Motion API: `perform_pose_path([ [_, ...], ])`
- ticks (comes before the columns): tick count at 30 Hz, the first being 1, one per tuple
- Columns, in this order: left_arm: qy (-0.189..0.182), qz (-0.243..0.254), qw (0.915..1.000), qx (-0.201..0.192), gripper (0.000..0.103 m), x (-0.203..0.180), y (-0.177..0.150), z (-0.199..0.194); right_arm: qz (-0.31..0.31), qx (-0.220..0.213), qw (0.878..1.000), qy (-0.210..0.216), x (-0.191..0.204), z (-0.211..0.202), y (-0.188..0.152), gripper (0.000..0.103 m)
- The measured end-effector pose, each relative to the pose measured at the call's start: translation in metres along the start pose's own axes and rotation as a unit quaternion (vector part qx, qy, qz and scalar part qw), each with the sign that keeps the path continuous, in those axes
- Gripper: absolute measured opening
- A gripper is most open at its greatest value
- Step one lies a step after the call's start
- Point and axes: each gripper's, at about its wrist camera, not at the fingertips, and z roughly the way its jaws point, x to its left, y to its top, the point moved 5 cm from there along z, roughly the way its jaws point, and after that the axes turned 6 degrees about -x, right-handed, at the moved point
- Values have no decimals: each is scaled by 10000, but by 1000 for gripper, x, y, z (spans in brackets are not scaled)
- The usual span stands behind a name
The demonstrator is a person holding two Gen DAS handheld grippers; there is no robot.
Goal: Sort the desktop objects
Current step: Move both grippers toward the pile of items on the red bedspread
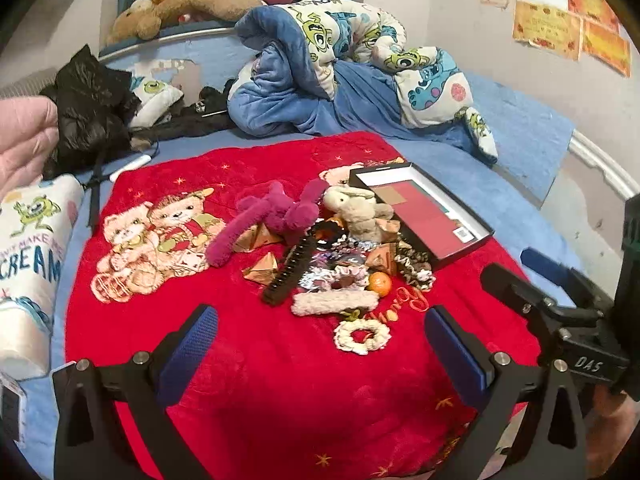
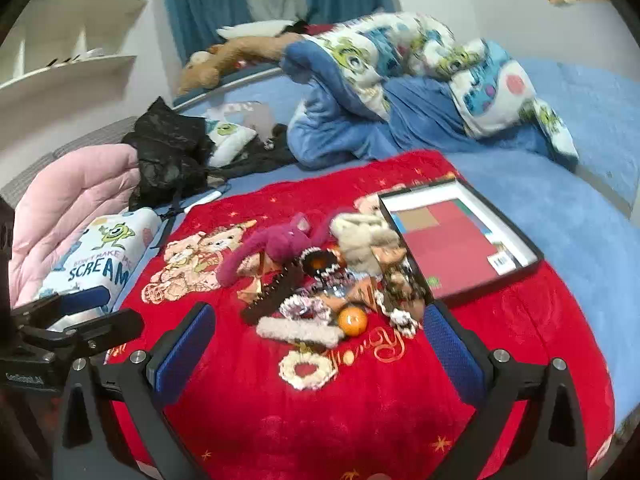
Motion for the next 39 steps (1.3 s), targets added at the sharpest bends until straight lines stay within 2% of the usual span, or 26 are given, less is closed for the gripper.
perform_pose_path([
  [3,-346,195,9992,38,103,-11,-3,-1,86,-44,9998,165,4,1,-1,103],
  [4,-309,303,9991,47,103,-14,-4,-1,87,-15,9998,186,5,2,-1,103],
  [7,-547,446,9975,93,103,-24,-10,-1,-8,489,9984,269,8,9,-6,103],
  [13,-392,389,9985,60,103,-19,-11,-1,269,450,9985,154,-5,5,-14,103],
  [16,-246,433,9986,168,103,-16,-13,4,18,412,9985,-348,-9,5,-12,103],
  [17,-279,445,9985,171,103,-16,-14,4,-171,401,9962,-756,-10,6,-12,103],
  [21,-218,593,9979,116,103,-19,-12,3,-653,96,9815,-1796,-10,-3,-10,103],
  [22,-222,607,9978,136,103,-19,-12,4,-704,63,9789,-1920,-13,-4,-9,103],
  [24,-176,604,9979,175,103,-18,-11,7,-685,118,9796,-1887,-16,-1,-8,103],
  [28,-53,508,9985,178,103,-11,-9,8,-452,319,9875,-1477,-17,3,-9,103],
  [33,-106,447,9987,226,103,-7,-9,11,-535,332,9857,-1566,-10,3,-12,103],
  [39,-157,374,9988,268,103,-8,-8,13,-168,288,9877,-1527,-15,3,-12,103],
])
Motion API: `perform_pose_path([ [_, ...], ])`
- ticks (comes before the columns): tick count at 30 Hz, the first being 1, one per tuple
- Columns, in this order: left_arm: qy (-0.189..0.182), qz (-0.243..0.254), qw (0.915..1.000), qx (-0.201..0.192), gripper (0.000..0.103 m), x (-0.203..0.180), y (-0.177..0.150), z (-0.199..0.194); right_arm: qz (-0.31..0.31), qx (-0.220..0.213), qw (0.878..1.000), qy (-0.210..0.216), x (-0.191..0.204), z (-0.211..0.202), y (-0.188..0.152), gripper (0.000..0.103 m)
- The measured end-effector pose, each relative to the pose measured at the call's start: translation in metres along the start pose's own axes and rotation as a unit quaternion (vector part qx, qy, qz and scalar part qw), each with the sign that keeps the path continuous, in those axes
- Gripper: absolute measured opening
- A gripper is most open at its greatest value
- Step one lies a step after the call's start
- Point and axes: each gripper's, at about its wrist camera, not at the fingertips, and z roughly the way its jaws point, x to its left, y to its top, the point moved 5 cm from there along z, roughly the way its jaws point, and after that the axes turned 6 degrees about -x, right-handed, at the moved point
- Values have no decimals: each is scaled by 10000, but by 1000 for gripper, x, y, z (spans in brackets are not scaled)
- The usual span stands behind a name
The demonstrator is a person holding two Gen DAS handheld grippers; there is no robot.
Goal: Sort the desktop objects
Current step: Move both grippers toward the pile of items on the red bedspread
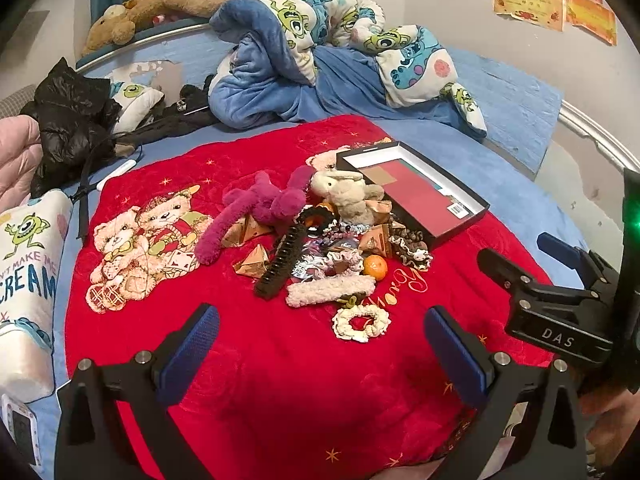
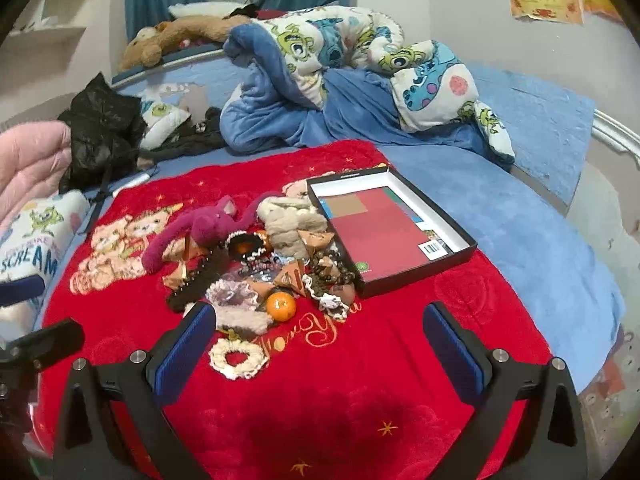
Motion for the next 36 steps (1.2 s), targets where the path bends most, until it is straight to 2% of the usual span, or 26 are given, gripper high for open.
perform_pose_path([
  [3,-239,-109,9996,97,103,0,0,5,-108,23,9999,21,3,1,0,103],
  [9,-230,-173,9991,311,103,1,-1,18,8,176,9990,399,8,6,0,103],
  [14,-263,-386,9979,441,103,12,-1,31,99,206,9989,409,7,9,-2,103],
  [18,-150,-353,9978,536,103,16,-3,44,134,203,9989,397,5,11,0,103],
  [31,-355,-404,9961,707,103,9,-7,74,297,250,9989,282,-13,19,-7,103],
  [34,-303,-346,9965,691,103,13,-7,82,333,216,9981,471,-14,18,-8,103],
  [36,-309,-310,9966,695,103,18,-6,87,332,214,9976,560,-13,19,-8,96],
])
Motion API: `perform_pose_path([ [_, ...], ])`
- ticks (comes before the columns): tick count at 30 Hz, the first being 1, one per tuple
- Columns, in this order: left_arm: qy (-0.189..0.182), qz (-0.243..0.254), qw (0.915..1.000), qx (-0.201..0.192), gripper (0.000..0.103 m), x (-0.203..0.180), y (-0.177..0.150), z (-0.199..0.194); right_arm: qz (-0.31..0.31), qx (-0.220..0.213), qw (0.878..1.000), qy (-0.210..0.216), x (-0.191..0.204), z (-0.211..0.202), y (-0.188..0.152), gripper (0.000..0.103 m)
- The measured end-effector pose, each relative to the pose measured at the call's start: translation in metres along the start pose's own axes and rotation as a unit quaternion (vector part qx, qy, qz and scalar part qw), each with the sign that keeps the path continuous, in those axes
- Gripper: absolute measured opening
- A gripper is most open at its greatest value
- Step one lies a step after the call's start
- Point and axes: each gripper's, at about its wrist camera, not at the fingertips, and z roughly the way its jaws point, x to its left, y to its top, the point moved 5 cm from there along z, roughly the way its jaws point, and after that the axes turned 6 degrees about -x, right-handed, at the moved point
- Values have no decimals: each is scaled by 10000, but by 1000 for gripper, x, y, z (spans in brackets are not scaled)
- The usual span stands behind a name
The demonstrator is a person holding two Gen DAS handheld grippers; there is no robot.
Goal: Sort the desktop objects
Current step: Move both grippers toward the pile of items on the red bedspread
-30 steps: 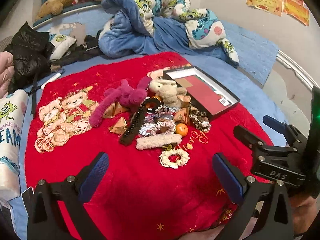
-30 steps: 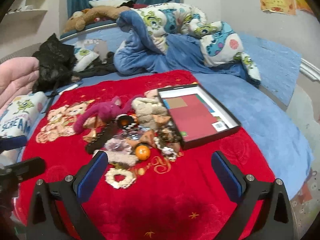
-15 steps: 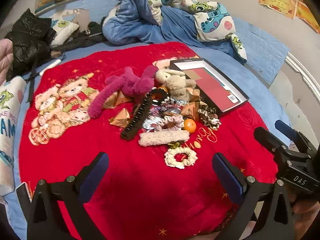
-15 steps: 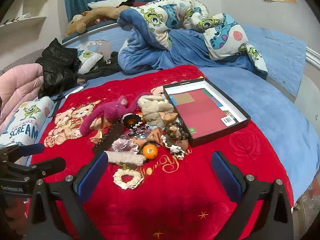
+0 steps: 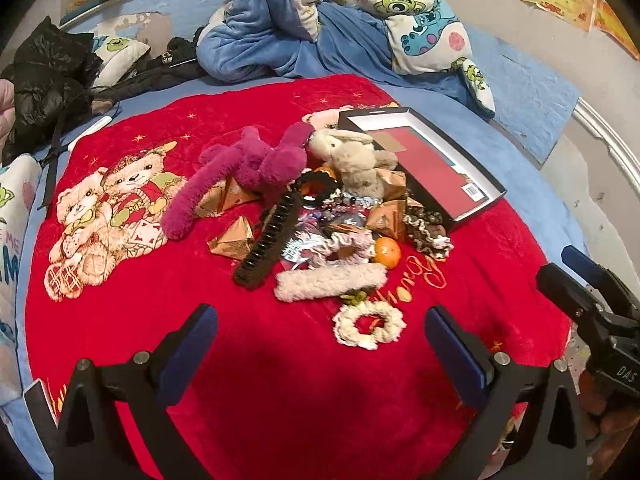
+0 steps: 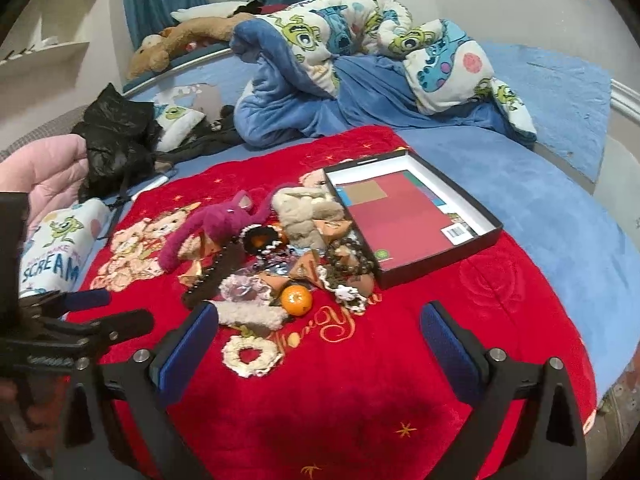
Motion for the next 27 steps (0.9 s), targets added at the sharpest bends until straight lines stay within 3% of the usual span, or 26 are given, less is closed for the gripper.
perform_pose_path([
  [7,-47,272,9996,86,103,8,7,20,188,179,9994,209,0,13,-1,95],
  [19,-481,581,9965,372,103,7,30,81,25,173,9998,-31,-10,39,4,95],
  [23,-687,343,9955,555,103,14,36,103,29,66,10000,-46,-16,48,7,95],
  [27,-598,324,9947,771,103,23,36,125,137,99,9995,262,-18,59,4,95],
])
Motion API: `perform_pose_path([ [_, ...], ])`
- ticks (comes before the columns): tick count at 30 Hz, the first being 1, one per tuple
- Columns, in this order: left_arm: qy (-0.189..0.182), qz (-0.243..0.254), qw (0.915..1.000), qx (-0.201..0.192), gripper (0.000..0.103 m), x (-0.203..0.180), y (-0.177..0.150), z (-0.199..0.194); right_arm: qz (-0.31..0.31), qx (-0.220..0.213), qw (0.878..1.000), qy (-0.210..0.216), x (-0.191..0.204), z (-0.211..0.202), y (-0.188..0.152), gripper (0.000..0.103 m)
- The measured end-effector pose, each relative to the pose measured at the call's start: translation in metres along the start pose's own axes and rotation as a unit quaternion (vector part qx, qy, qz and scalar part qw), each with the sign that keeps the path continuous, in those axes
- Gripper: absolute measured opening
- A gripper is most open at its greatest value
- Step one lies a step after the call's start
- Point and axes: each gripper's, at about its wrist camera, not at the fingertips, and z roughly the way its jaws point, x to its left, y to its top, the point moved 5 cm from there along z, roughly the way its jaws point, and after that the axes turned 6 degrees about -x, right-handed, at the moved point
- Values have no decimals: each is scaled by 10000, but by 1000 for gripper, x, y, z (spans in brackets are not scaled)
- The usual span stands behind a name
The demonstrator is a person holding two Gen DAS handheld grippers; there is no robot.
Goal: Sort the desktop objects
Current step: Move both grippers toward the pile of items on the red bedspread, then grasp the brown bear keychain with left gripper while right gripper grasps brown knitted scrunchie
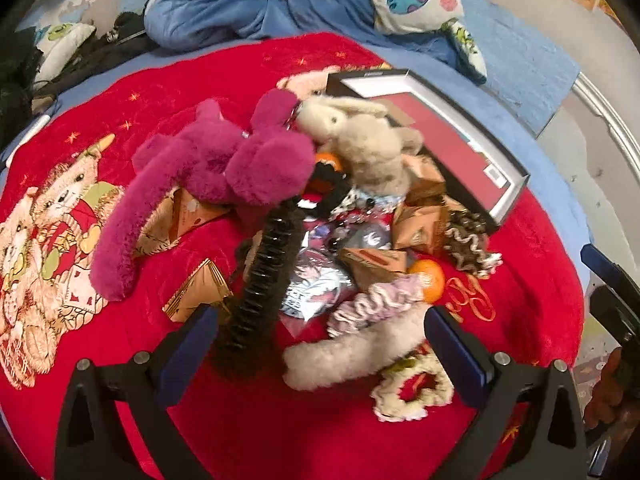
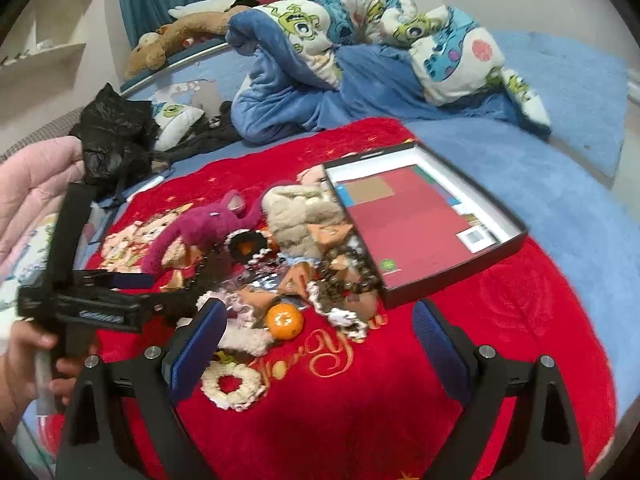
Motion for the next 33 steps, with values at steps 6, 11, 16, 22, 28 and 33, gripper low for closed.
perform_pose_path([
  [6,74,97,9997,205,103,8,-1,20,271,60,9995,124,-7,10,-6,95],
  [11,71,156,9994,305,103,8,0,32,138,185,9997,117,-8,17,-9,92],
  [16,28,144,9991,397,103,8,-1,44,138,356,9992,139,-11,31,-14,84],
  [22,95,176,9990,399,103,13,3,51,122,424,9988,217,-12,50,-16,75],
  [28,286,229,9979,529,103,25,4,68,121,503,9983,279,-16,73,-18,62],
  [33,282,331,9980,459,103,25,4,72,183,652,9974,255,-22,91,-24,50],
])
